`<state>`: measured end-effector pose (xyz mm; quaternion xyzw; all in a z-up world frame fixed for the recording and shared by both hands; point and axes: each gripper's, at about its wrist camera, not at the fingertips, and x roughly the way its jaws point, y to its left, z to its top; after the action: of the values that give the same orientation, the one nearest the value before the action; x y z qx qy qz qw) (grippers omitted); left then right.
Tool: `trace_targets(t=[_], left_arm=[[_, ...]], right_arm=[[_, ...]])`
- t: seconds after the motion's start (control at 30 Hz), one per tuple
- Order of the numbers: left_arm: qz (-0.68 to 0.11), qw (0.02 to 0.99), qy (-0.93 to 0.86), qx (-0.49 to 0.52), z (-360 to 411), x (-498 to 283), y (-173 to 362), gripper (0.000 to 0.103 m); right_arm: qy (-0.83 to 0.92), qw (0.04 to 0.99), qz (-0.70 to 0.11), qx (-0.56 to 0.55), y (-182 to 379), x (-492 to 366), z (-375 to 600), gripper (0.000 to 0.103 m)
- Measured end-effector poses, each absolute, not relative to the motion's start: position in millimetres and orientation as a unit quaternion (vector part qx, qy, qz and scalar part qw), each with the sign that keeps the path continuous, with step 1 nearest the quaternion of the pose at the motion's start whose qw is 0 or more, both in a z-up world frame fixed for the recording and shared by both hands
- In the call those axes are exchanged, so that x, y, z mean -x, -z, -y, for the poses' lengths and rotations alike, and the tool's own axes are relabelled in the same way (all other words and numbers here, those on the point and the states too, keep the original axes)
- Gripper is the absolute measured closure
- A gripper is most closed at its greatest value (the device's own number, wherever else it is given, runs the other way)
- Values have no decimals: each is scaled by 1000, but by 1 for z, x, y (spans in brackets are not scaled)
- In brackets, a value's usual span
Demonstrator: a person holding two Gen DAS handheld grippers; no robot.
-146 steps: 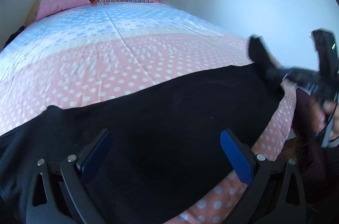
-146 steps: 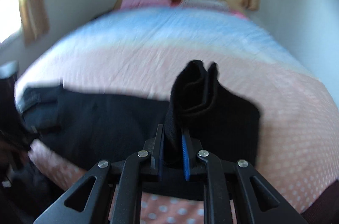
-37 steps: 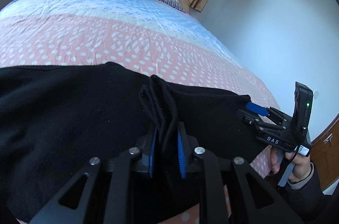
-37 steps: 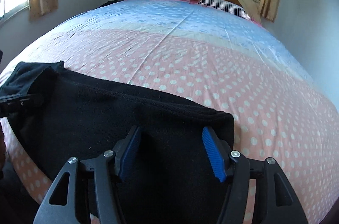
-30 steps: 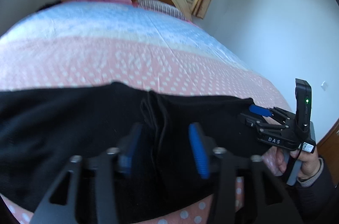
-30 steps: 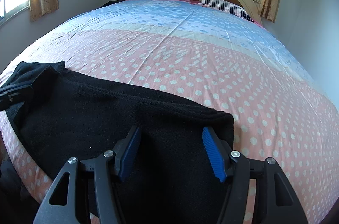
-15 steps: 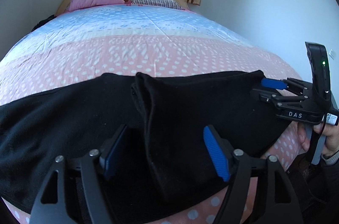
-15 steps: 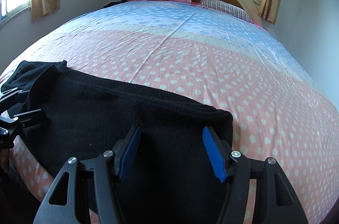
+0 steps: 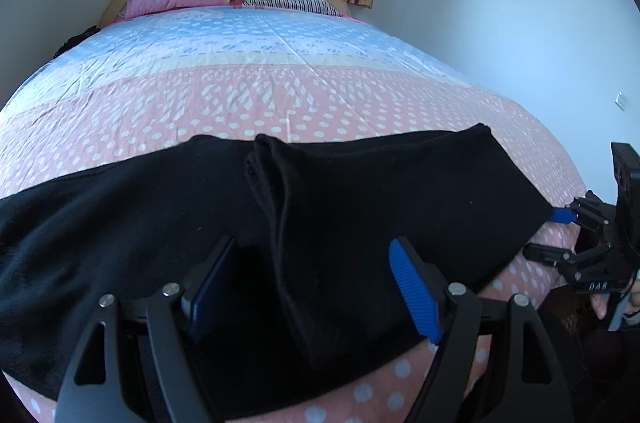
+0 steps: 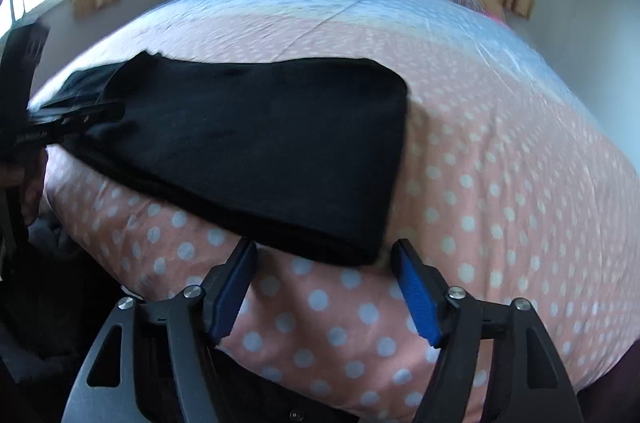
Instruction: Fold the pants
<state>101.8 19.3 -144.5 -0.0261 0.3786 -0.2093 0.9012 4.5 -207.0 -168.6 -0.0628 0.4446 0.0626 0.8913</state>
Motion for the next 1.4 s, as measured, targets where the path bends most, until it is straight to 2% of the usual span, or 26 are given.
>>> trace_targets(t=[0.17,0.33,0.43,0.6,0.73,0.93,1.2,1.3,1.37,1.4], left_arm=[[-371,908,182,73,-58,-108,117,23],[-345,933,100,20,-120,-105,100,19],[-351,936,40,17,-161,-104,110,18],[-378,925,0,47,-213,-98,138,18],[-370,926,16,75,-222,-95,150,18],[-372,925,-3,76,-231,-96,151,17],[-389,916,4,96,-249,-97,161,18],[-387,917,13,96,-251,-95,162,28],[-386,917,25,100,-251,-95,161,48],[-387,916,26,104,-252,-95,160,52]], right_arm=[[-56,914,-398,50,130,-9,201,32],[-113,922,-365,55,108,-23,161,32],[-124,916,-373,82,115,-35,134,32],[-105,880,-456,84,165,-45,142,31],[-103,882,-451,92,158,-45,140,31],[-176,893,-397,120,129,-47,80,31],[-238,862,-429,129,175,-67,23,28],[-238,868,-416,128,168,-57,26,28],[-234,877,-400,125,162,-53,29,28],[-230,881,-394,125,159,-53,26,28]])
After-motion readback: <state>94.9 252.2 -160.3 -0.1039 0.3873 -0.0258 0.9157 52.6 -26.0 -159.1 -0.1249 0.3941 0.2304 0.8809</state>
